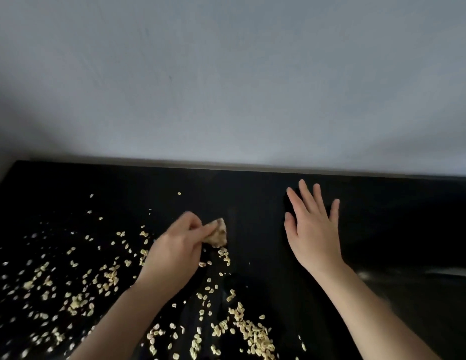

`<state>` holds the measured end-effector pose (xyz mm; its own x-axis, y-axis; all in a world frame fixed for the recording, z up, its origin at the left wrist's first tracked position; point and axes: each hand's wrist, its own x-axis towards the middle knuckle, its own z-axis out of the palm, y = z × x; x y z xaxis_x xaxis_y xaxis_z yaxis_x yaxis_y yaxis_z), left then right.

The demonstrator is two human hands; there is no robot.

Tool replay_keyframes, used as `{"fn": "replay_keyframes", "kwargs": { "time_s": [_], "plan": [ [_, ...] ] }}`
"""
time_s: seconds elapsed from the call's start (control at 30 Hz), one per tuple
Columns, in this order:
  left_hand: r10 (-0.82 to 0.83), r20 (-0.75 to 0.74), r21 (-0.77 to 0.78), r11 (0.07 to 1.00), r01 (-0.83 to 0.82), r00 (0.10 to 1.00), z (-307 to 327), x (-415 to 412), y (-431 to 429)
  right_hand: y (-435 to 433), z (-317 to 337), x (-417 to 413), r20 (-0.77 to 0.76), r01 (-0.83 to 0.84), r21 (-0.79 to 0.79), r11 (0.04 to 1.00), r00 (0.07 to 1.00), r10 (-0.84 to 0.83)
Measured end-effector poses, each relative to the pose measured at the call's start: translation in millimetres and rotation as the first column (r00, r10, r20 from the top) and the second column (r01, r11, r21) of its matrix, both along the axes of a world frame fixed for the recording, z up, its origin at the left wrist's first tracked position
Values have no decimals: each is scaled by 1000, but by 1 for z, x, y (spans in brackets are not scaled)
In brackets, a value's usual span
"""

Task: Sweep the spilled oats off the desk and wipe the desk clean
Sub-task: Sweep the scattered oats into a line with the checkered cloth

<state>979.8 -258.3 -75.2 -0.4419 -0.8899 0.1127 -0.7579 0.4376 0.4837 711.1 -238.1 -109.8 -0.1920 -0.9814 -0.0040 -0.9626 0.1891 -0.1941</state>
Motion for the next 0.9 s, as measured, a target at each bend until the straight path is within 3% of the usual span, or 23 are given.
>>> {"fn": "replay_keyframes", "kwargs": {
  "time_s": [0.07, 0.17, 0.27, 0.37, 0.57, 0.77, 0.9],
  "plan": [
    [207, -51, -20, 978, -208, 977, 6, 7, -18, -9, -1, 11, 13, -29, -17, 999, 999, 29],
    [508, 5, -35, 861, -508, 861, 7, 15, -59, -15, -5, 18, -20, -23, -2, 1000, 1000, 23],
    [582, 92, -10, 812, -583, 808, -4, 13, -94, -14, -8, 16, -18, -17, -3, 1000, 1000, 17],
    [488, 117, -8, 872, -490, 865, -12, -6, -110, -15, -9, 17, -14, -12, -29, 999, 1000, 11],
    [78, 79, -31, 997, -75, 994, -19, -45, -90, -14, -9, 16, -2, -9, -37, 999, 1000, 9],
    [-299, 155, 38, 954, 296, 942, -12, -40, -18, -14, -6, 15, 26, -16, -18, 1000, 1000, 17],
    [-468, 106, 156, 879, 450, 878, -3, -22, 21, -5, 3, 12, 81, -107, 47, 993, 991, 103]
  ]
}}
